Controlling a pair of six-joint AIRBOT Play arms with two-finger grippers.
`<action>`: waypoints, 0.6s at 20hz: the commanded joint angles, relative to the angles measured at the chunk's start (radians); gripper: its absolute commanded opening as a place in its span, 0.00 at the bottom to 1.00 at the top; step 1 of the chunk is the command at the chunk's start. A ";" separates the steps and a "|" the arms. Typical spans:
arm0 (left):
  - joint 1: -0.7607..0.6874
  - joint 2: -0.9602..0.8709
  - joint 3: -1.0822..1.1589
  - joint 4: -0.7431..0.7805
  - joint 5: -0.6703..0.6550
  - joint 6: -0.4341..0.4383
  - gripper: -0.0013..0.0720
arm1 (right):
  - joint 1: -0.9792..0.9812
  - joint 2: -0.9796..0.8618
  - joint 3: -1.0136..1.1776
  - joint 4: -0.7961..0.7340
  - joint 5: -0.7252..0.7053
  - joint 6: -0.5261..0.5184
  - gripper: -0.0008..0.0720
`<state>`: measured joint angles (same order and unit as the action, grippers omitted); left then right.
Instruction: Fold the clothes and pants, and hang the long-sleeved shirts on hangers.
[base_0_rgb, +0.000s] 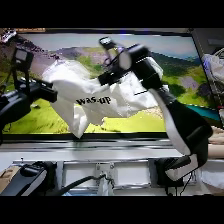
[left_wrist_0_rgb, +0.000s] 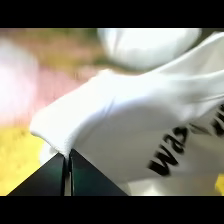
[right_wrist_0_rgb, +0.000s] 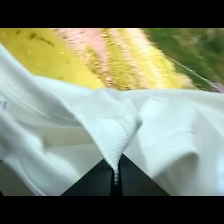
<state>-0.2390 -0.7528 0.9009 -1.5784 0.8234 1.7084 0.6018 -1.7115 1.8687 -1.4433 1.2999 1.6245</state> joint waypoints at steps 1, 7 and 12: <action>0.019 0.050 -0.076 0.102 0.110 -0.149 0.03 | 0.091 -0.058 -0.001 -0.043 -0.126 0.038 0.05; 0.023 0.277 -0.033 0.129 0.371 -0.309 0.75 | 0.089 -0.059 0.058 -0.018 -0.167 0.028 0.05; 0.050 0.412 0.117 0.694 0.377 -0.613 0.66 | 0.096 -0.059 0.115 0.047 -0.167 -0.024 0.05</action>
<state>-0.2012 -0.4038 0.9546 -1.2102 1.1584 1.2610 0.6910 -1.7691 1.9522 -1.4300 1.1412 1.6367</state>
